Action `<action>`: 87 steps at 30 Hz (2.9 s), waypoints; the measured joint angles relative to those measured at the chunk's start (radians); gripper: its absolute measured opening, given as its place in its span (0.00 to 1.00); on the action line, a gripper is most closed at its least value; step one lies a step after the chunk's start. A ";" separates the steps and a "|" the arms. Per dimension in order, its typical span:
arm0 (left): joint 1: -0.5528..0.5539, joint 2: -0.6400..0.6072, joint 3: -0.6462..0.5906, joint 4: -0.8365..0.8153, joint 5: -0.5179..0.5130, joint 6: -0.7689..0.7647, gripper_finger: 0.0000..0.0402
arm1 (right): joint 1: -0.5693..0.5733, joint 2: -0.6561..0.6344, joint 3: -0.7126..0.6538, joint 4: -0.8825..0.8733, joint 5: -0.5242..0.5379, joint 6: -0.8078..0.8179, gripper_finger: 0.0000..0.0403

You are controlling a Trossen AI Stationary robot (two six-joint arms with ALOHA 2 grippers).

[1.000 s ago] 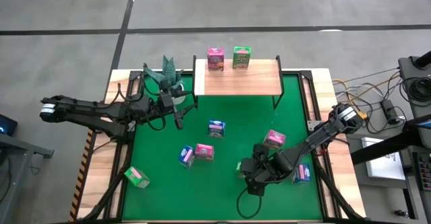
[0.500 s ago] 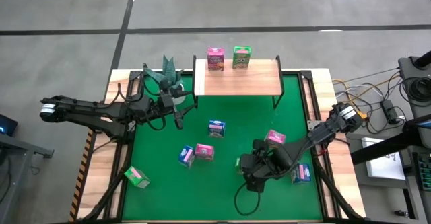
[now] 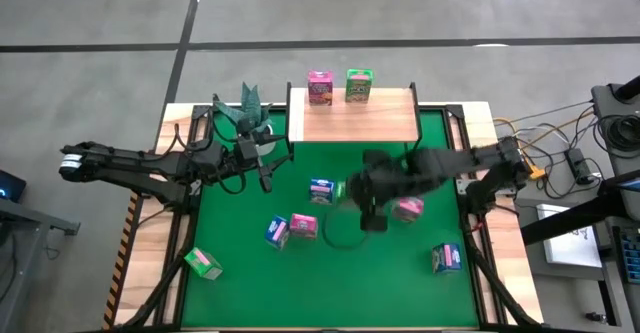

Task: Stack cereal on shelf
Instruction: Put the right green cereal box aligned with the other green cereal box on the shelf

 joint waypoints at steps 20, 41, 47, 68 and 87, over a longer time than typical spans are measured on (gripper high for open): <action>0.000 0.000 0.000 0.002 0.000 0.023 0.52 | -0.735 -0.006 0.058 0.057 -0.349 -0.620 0.37; 0.000 0.000 0.000 0.003 0.000 0.028 0.52 | -0.842 -0.005 -0.088 0.153 -0.374 -0.686 0.39; 0.000 0.000 0.000 0.003 0.000 0.029 0.52 | -0.842 -0.003 -0.101 0.191 -0.374 -0.687 0.47; 0.000 0.000 0.000 0.001 0.000 0.034 0.52 | -0.771 -0.007 0.162 -0.036 -0.375 -0.522 0.53; 0.000 0.000 0.000 -0.005 0.000 0.034 0.52 | -0.778 -0.006 -0.030 -0.034 -0.085 -0.519 0.16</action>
